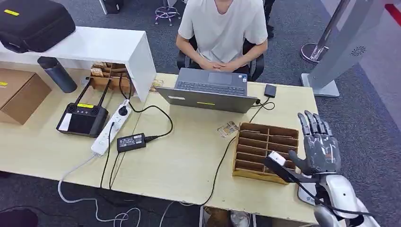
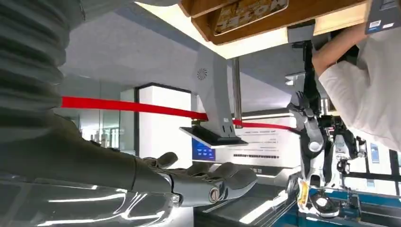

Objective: Pass the card to the sensor for recognition and then transmit it.

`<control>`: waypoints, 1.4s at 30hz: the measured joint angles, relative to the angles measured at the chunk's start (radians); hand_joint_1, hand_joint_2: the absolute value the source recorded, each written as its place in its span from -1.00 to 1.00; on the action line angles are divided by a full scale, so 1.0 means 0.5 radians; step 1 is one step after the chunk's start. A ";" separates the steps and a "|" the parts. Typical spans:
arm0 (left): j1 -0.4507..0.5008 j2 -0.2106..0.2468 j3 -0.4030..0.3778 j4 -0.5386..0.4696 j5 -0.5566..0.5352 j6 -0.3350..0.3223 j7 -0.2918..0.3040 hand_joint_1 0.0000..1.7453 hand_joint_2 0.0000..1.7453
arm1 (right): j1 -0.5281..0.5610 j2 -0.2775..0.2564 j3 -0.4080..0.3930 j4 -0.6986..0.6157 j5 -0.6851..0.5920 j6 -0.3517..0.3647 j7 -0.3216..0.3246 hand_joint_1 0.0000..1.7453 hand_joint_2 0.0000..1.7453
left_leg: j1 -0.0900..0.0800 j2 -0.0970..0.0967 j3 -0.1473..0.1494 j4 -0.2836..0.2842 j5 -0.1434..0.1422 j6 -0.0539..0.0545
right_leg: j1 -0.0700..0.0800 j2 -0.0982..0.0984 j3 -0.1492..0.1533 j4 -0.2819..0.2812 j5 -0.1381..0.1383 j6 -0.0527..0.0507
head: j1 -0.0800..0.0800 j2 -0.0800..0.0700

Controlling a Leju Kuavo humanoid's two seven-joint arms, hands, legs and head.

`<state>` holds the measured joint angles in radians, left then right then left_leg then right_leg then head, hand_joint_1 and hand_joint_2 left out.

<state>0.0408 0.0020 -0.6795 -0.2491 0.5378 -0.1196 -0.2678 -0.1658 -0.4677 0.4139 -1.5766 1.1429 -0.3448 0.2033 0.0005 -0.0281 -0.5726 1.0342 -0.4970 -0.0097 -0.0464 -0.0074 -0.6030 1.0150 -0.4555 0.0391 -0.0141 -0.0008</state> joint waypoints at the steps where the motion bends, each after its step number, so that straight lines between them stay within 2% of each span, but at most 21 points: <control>1: 0.019 -0.015 0.033 -0.002 0.037 0.029 0.023 -1.00 1.00 | 0.009 0.000 -0.007 -0.005 0.002 0.001 0.000 -1.00 1.00 | 0.000 0.001 0.000 0.000 0.000 0.001 | 0.000 0.000 0.000 0.000 0.000 0.000 | -0.002 0.000; 4: 0.088 -0.045 0.140 -0.130 0.184 0.223 0.163 -1.00 1.00 | 0.031 0.000 -0.014 -0.008 0.006 0.014 0.000 -1.00 1.00 | -0.001 0.002 0.000 0.000 -0.001 0.001 | -0.001 0.001 0.000 0.000 0.000 0.000 | -0.001 0.000; 7: 0.186 -0.043 0.201 -0.379 0.341 0.455 0.329 -1.00 1.00 | 0.038 0.000 -0.013 0.004 0.007 0.023 0.000 -1.00 1.00 | 0.000 0.004 -0.001 0.000 -0.001 0.002 | 0.000 0.001 0.000 0.000 0.000 0.000 | 0.000 0.000; 12: 0.363 -0.026 0.257 -0.748 0.543 0.759 0.455 -1.00 1.00 | 0.034 0.000 0.001 0.056 -0.006 0.056 -0.030 -1.00 1.00 | 0.000 0.005 -0.001 0.000 -0.001 0.002 | 0.000 0.001 -0.002 0.000 0.000 0.000 | 0.000 0.000; 17: 0.463 -0.003 0.279 -0.957 0.620 0.862 0.478 -1.00 1.00 | 0.024 0.000 0.017 0.095 -0.027 0.063 -0.037 -1.00 1.00 | 0.001 0.005 -0.001 0.000 -0.001 0.002 | 0.001 0.001 -0.002 0.000 0.000 0.000 | -0.001 0.000; 26: 0.557 -0.023 0.337 -1.195 0.833 1.165 0.488 -1.00 1.00 | -0.011 -0.004 0.055 0.143 -0.072 0.079 -0.066 -1.00 1.00 | 0.001 0.005 -0.001 0.000 -0.001 0.002 | 0.001 0.002 -0.002 0.000 0.000 0.000 | 0.001 0.000; 34: 0.602 -0.034 0.382 -1.271 0.846 1.190 0.488 -1.00 1.00 | -0.025 -0.005 0.083 0.162 -0.072 0.079 -0.066 -1.00 1.00 | 0.002 0.006 -0.001 0.000 -0.001 0.002 | 0.002 0.002 -0.002 0.000 0.000 0.000 | -0.001 0.000; 38: 0.616 -0.087 0.457 -1.315 0.878 1.334 0.493 -1.00 1.00 | -0.027 -0.008 0.088 0.168 -0.082 0.076 -0.066 -1.00 1.00 | 0.002 0.007 -0.001 0.000 -0.001 0.002 | 0.002 0.002 -0.002 0.000 0.000 0.000 | 0.000 0.000; 42: 0.634 -0.146 0.564 -1.361 0.868 1.412 0.523 -1.00 1.00 | -0.026 -0.012 0.092 0.168 -0.088 0.075 -0.066 -1.00 1.00 | 0.001 0.007 0.000 0.001 -0.001 0.002 | 0.002 0.003 -0.002 -0.001 0.000 0.000 | 0.000 0.000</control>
<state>0.3580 -0.0713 -0.3976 -0.9296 0.9720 0.5862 -0.0061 -0.1789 -0.4738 0.4601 -1.4927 1.0990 -0.3075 0.1705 0.0012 -0.0244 -0.5727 1.0345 -0.4976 -0.0089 -0.0456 -0.0061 -0.6039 1.0147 -0.4555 0.0392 -0.0141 -0.0008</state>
